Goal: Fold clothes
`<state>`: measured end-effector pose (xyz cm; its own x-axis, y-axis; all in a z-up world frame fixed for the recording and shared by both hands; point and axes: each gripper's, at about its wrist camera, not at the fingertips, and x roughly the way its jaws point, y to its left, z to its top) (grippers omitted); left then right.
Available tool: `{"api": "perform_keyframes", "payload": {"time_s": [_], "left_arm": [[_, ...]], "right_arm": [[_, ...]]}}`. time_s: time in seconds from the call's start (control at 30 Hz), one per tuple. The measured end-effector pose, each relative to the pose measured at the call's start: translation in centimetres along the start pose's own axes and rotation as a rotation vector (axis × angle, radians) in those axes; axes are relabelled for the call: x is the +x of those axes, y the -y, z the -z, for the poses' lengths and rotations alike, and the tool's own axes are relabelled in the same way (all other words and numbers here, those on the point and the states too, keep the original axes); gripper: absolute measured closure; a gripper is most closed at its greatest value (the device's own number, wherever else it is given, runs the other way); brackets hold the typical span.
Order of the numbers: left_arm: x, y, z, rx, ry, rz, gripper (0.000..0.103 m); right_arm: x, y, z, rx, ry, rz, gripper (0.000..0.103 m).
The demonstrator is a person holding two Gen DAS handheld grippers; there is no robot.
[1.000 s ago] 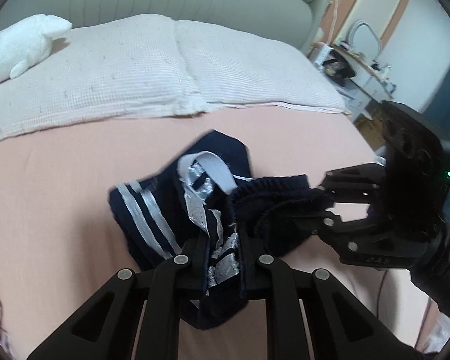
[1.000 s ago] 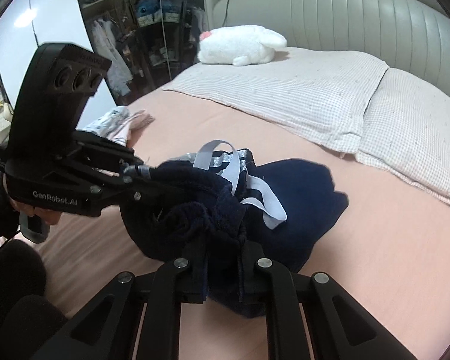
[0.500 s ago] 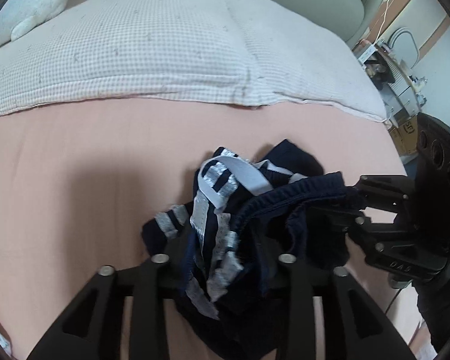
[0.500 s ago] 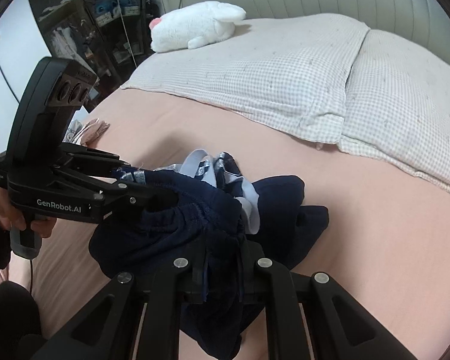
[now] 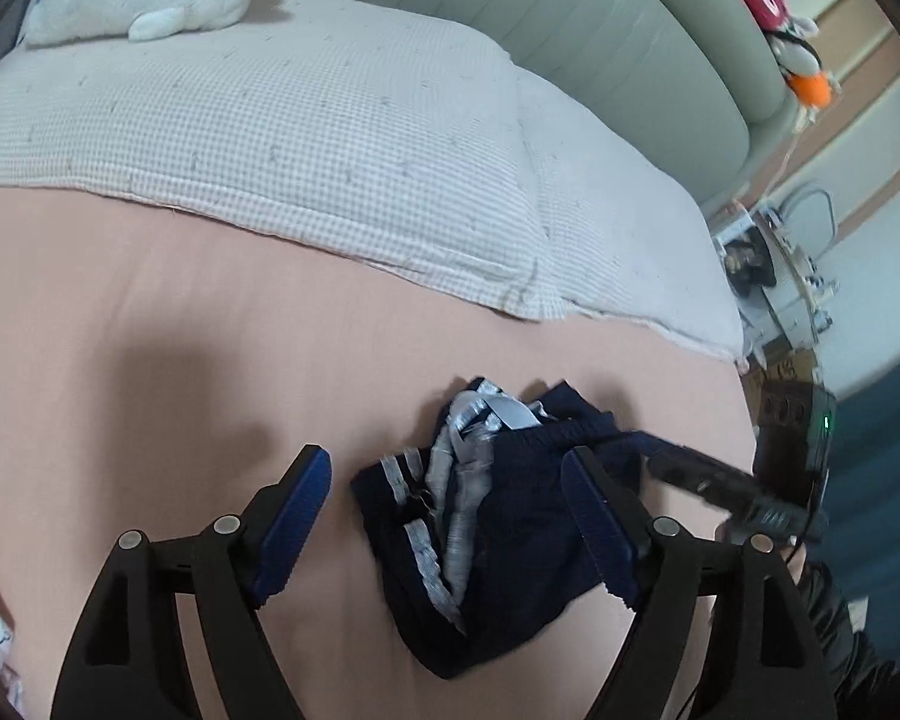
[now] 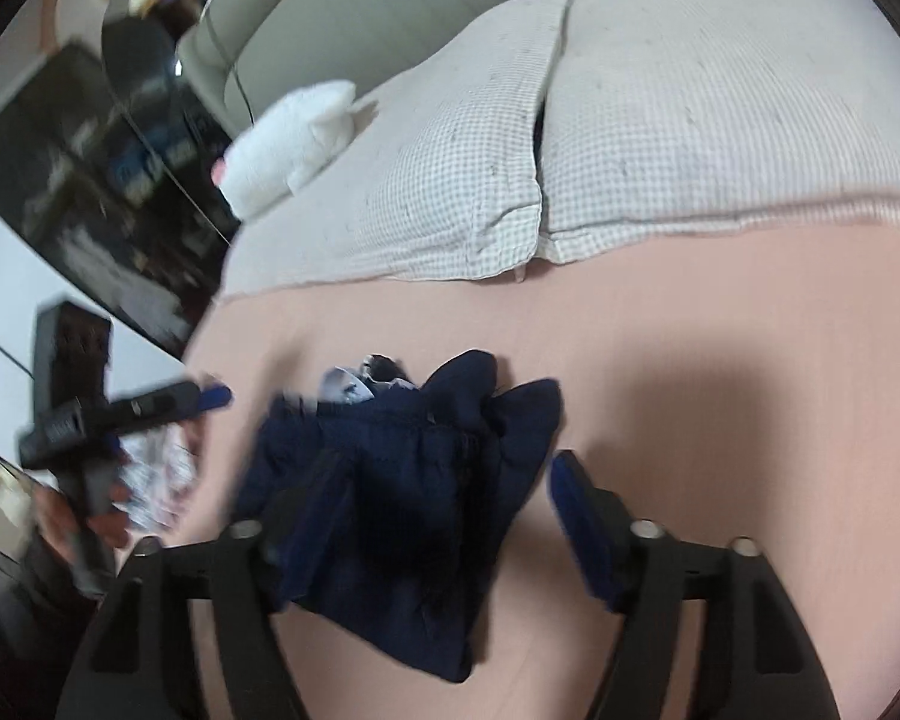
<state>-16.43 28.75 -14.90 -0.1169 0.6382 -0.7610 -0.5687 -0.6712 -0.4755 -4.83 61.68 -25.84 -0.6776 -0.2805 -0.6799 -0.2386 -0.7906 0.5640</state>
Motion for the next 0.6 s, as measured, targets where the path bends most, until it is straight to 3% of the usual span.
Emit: {"api": "perform_keyframes", "payload": {"time_s": [0.03,0.3,0.43,0.5,0.57,0.6], "left_arm": [[-0.1,0.3,0.2,0.009,-0.005,-0.003,0.024],[-0.4,3.8,3.3,0.121,-0.044,-0.032,0.023],[-0.1,3.4,5.5,0.096,-0.045,-0.041,0.023],[-0.1,3.1,6.5,0.074,-0.028,-0.031,0.017],[-0.2,2.9,7.3,0.059,-0.003,-0.018,0.000],[-0.2,2.7,7.6,0.050,0.003,-0.016,0.000]], "right_arm": [[-0.2,0.1,0.1,0.015,-0.004,-0.006,0.016],[-0.7,-1.2,0.2,-0.009,-0.034,0.017,0.016],[-0.8,-0.5,1.8,0.026,-0.069,-0.006,0.016],[-0.7,-0.1,2.8,0.046,-0.081,-0.004,0.016],[-0.5,0.3,3.7,0.067,-0.086,-0.012,0.015],[-0.4,0.5,4.1,0.079,-0.085,-0.022,0.015]]}}
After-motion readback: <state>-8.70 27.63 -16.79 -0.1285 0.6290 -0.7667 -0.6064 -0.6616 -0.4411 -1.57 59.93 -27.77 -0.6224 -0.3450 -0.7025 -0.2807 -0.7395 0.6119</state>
